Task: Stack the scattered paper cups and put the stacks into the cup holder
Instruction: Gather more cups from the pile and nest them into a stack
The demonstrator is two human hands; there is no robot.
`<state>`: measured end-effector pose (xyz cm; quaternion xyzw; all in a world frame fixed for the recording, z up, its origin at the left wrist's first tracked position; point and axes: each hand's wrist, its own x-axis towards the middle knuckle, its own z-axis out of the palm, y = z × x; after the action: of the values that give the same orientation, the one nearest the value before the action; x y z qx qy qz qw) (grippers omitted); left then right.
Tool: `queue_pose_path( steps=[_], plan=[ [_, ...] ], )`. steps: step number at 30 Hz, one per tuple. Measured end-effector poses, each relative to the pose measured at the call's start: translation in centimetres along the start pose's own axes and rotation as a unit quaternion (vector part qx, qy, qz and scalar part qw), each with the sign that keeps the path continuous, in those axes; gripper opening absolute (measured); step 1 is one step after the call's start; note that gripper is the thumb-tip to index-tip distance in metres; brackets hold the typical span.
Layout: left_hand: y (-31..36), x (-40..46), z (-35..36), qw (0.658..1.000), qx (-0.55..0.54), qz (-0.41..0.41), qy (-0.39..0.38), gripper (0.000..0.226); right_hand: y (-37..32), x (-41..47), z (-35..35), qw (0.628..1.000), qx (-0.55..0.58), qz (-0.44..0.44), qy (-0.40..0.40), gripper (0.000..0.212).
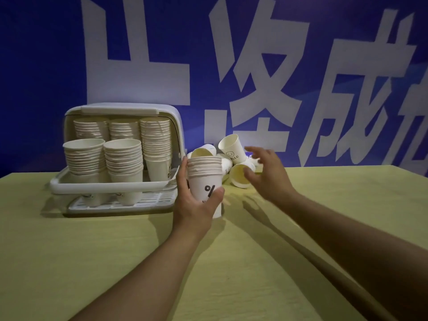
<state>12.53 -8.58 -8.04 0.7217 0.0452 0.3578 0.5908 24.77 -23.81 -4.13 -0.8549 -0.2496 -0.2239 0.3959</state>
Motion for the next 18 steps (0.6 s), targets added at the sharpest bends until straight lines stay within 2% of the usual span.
queue_pose_path(
  steps=[3,7,13,18],
  plan=[
    [-0.4,0.5,-0.1,0.999,-0.032,-0.016,0.011,0.093,1.6,4.8,0.7,0.997,-0.071,0.012,-0.006,0.06],
    [-1.4,1.1,0.2,0.999,-0.035,-0.02,0.013,0.093,3.6,9.3,3.0,0.993,-0.112,0.0,-0.028,0.069],
    [-2.2,1.4,0.5,0.999,-0.038,-0.021,0.026,0.095,4.8,12.5,6.2,0.994,-0.094,0.009,-0.059,0.083],
    [-2.5,1.6,0.7,0.999,-0.045,-0.008,0.02,0.096,4.8,13.3,7.0,0.997,-0.065,0.004,-0.032,0.081]
  ],
)
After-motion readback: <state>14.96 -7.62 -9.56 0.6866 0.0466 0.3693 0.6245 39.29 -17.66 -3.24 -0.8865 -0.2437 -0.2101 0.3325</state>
